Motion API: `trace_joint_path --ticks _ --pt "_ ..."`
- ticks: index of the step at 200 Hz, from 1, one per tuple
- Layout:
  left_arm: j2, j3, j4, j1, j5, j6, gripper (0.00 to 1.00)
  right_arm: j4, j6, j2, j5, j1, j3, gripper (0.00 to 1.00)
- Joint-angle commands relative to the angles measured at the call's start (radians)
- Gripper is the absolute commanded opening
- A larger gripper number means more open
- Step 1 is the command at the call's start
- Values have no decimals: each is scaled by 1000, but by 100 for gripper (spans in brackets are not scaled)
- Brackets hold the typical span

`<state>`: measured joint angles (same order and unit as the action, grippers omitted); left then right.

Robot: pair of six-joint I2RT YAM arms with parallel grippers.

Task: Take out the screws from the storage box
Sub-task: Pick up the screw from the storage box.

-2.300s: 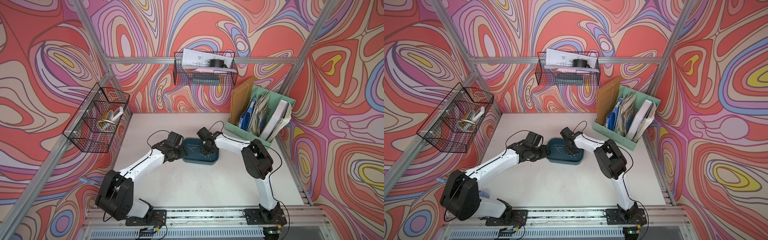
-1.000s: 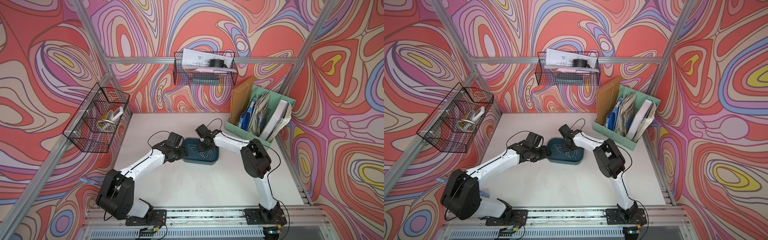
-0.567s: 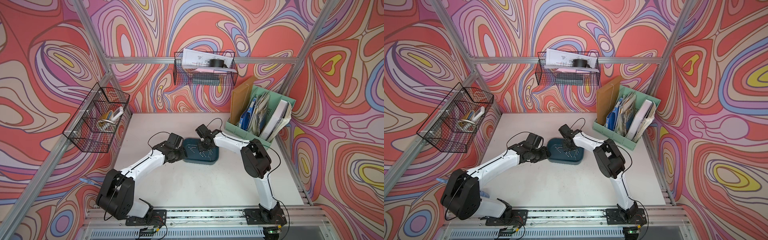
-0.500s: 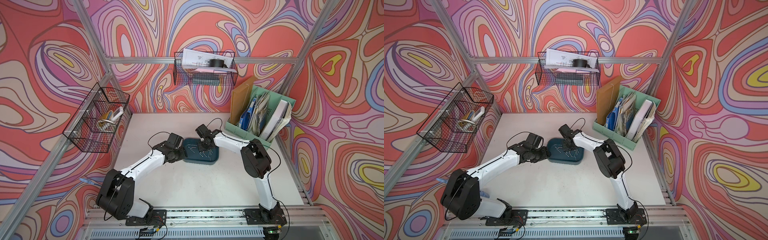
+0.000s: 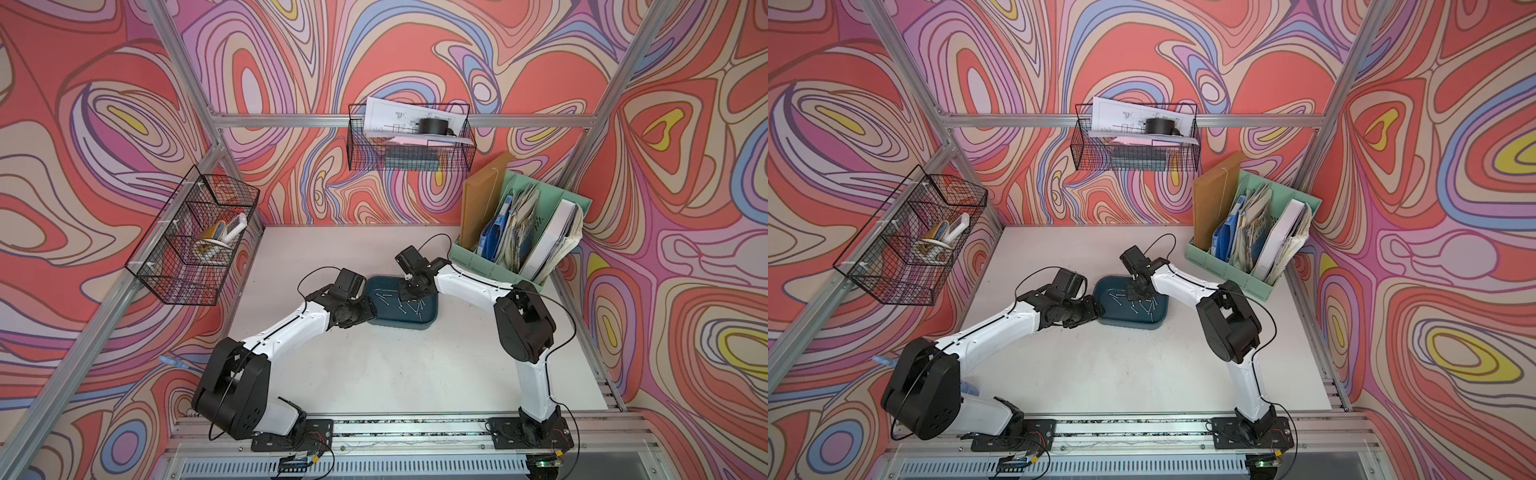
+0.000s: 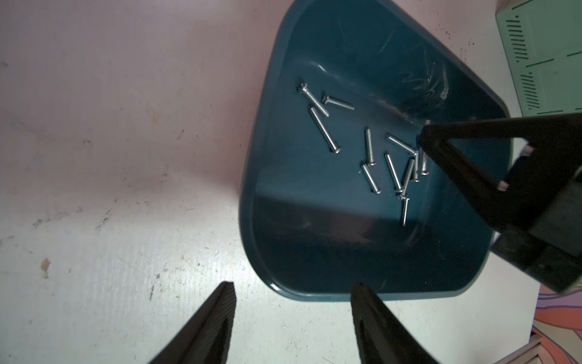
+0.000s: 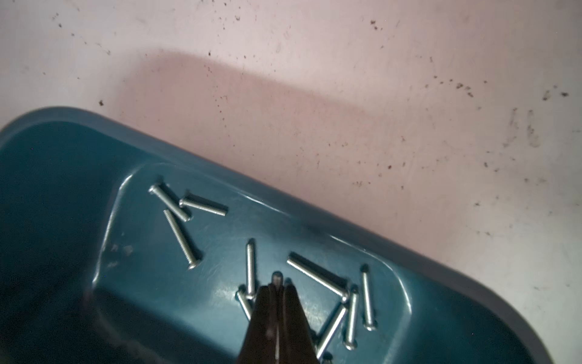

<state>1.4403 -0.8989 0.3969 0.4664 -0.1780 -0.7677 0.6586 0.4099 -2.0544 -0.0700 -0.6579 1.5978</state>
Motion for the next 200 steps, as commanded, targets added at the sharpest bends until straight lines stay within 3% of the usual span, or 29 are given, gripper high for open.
trace_joint_path --ticks 1,114,200 --pt "-43 31 -32 5 -39 -19 65 -4 23 55 7 -7 -23 0" --pt "-170 166 -99 108 -23 -88 67 43 74 169 -17 -97 -81 0" --pt "-355 293 12 112 135 -134 70 14 213 265 -80 -245 -228 0"
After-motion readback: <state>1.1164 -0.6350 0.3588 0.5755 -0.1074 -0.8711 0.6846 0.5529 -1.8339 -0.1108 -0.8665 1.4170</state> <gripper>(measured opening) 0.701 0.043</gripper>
